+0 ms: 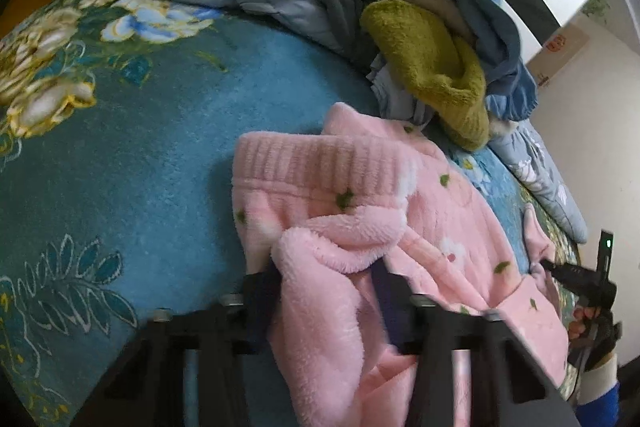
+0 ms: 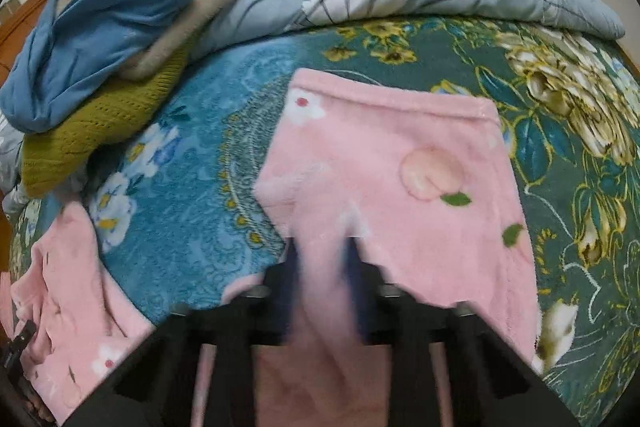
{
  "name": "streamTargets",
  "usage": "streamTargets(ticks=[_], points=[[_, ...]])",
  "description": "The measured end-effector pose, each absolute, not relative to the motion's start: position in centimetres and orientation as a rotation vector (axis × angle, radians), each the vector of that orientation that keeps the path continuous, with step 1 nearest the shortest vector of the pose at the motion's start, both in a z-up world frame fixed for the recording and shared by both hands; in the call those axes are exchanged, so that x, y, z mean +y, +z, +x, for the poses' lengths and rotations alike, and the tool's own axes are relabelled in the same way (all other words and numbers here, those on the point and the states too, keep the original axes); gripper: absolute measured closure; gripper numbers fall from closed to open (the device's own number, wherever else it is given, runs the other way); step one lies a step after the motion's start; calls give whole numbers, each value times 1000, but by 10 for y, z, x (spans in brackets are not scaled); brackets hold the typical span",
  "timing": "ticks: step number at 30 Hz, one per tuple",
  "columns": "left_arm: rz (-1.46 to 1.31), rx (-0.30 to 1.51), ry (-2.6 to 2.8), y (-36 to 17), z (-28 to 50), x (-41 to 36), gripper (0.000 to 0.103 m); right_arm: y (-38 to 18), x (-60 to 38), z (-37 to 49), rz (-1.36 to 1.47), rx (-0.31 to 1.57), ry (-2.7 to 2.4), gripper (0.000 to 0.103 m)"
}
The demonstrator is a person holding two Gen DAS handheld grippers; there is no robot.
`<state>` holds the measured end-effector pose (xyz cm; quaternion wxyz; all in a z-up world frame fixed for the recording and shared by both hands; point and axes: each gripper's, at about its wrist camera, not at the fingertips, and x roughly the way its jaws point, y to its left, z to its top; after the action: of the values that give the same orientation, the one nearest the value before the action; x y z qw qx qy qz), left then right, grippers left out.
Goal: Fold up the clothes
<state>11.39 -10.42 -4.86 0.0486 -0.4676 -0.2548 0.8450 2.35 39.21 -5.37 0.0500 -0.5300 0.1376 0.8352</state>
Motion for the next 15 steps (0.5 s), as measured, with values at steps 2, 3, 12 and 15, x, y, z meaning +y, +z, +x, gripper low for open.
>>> streamTargets(ticks=[2,3,12,15], points=[[-1422,-850,2551,-51,111,-108,90,-49,401,28,-1602,501,2561,95],[-1411,-878,2539,-48,109,-109,92,-45,406,31,-1587,548,2573,96],[-999,-796,2635,73,101,-108,97,72,463,82,-1217,832,2737,96],[-899,-790,2647,114,99,-110,97,117,478,98,-1062,857,2794,96]])
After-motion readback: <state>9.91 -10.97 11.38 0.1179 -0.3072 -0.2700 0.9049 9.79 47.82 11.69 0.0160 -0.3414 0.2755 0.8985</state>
